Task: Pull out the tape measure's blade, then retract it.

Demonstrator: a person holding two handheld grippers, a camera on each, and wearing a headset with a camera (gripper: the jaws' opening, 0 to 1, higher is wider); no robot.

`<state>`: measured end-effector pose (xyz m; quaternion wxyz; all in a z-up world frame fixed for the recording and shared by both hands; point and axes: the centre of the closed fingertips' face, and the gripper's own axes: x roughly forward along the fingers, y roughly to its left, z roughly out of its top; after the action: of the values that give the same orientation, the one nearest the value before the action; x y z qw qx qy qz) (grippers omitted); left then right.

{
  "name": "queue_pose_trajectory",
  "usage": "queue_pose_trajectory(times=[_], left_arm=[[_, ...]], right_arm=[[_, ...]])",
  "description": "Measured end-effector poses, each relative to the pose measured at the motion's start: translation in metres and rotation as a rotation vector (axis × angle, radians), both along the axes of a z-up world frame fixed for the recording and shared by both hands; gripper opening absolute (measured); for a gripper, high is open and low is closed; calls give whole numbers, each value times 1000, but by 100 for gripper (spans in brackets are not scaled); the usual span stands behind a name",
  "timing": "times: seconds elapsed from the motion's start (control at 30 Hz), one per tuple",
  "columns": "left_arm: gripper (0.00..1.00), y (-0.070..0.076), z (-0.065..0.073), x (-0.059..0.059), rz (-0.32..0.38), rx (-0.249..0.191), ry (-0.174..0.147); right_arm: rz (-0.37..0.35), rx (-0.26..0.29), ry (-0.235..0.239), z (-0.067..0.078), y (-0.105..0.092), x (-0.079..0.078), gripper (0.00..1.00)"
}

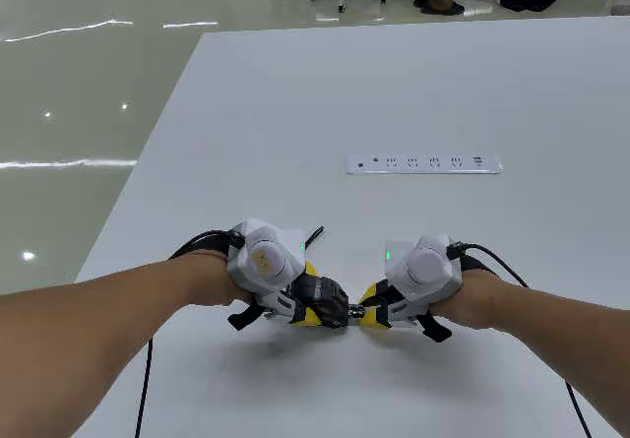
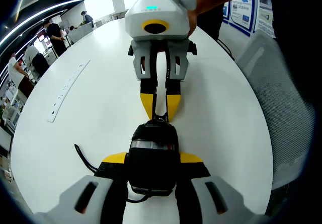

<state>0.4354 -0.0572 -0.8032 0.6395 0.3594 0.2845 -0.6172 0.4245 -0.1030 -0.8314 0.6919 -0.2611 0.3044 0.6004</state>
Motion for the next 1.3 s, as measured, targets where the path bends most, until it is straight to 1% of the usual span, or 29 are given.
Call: queue_pose_trajectory(times=[0.23, 0.3, 0.43, 0.53, 0.63, 0.87, 1.03, 1.3], left_arm=[[31, -1, 0, -1, 2, -3, -3], [31, 0, 1, 0, 12, -7, 2], [31, 0, 1, 1, 17, -9, 11], [31, -1, 1, 1, 16, -10, 11], [31, -2, 0, 1, 13, -9, 10], [31, -2, 0, 1, 12, -10, 10], [31, -1, 1, 2, 26, -19, 19], [31, -2, 1, 1, 21, -17, 15]], right_arm=[[-1, -18, 3, -1, -10, -2, 10], [-5, -21, 7, -1, -14, -2, 10], [-17, -25, 20, 4, -27, -3, 10], [-20, -28, 26, 3, -32, -4, 10], [-17, -31, 24, 5, -33, -5, 10], [-15, -42, 22, 3, -35, -3, 10], [-21, -48, 27, 3, -41, -3, 10], [-25, -57, 28, 2, -49, -3, 10]])
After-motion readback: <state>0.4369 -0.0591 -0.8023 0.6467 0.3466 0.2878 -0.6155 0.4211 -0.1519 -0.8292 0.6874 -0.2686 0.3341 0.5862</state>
